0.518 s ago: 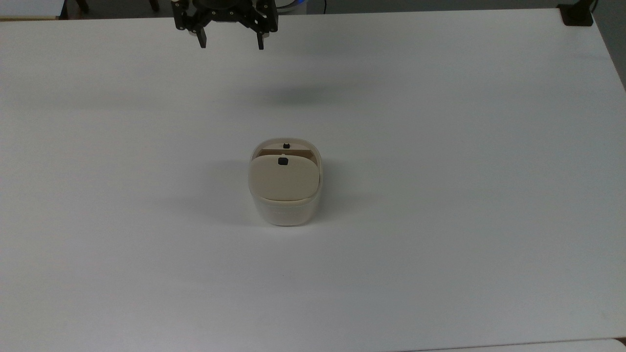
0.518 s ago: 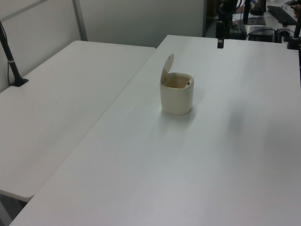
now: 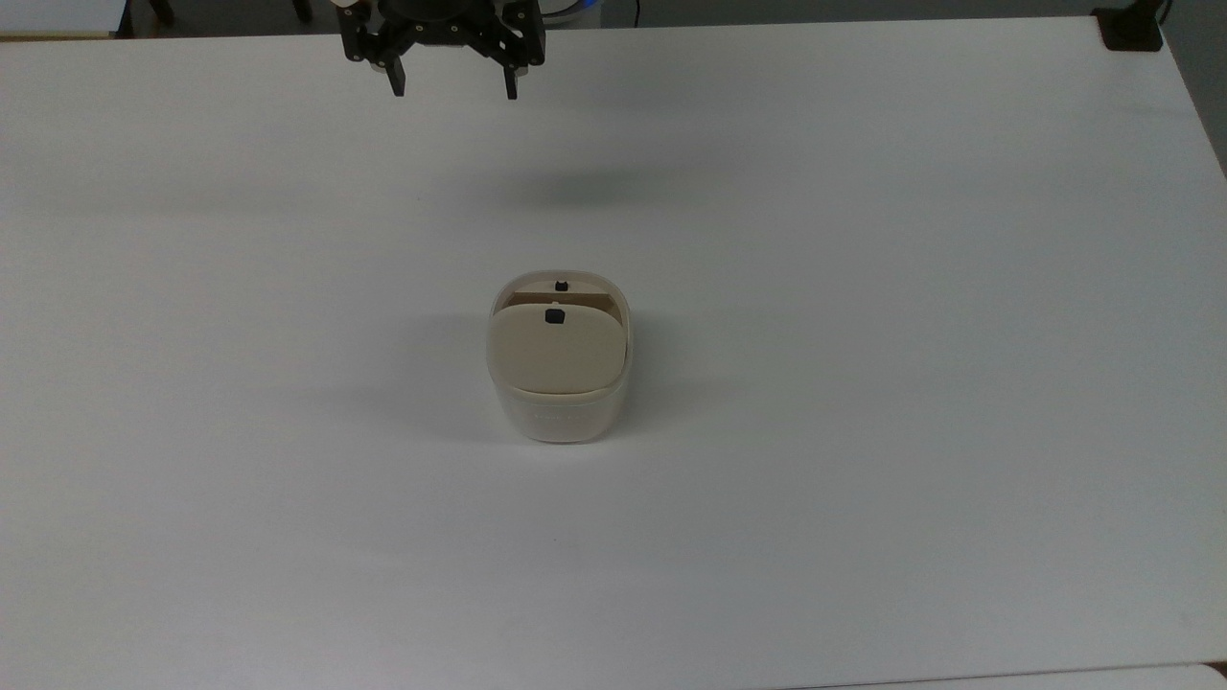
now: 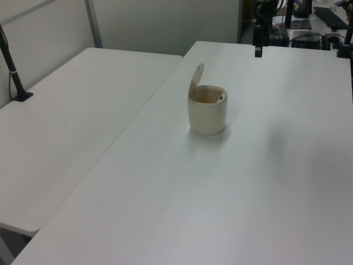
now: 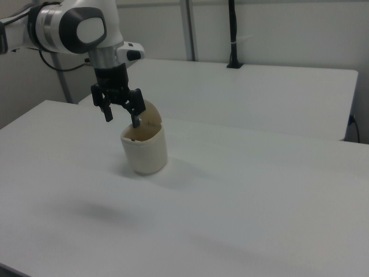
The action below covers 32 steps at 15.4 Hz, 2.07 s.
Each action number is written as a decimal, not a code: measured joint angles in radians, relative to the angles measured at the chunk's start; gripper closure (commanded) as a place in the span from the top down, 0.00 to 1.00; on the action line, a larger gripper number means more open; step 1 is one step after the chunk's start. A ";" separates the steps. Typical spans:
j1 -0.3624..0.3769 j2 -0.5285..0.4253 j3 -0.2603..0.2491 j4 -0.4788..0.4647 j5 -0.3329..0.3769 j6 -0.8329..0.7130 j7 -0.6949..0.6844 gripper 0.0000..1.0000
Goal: Close the trash bin
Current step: 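Move the gripper toward the open lid of the cream trash bin, then lower the gripper onto the raised lid, pushing it down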
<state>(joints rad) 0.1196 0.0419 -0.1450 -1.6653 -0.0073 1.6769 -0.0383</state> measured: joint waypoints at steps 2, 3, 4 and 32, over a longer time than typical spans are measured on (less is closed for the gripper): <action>0.000 0.002 0.000 0.000 0.000 0.000 -0.007 0.33; 0.000 0.004 0.000 0.000 0.000 0.000 -0.026 0.15; 0.000 0.006 0.000 0.000 0.000 0.000 -0.057 0.01; 0.081 0.316 0.012 0.177 0.117 0.444 -0.100 0.00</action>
<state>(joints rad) 0.2006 0.3581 -0.1334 -1.4880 0.1095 2.1207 -0.1378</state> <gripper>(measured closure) 0.991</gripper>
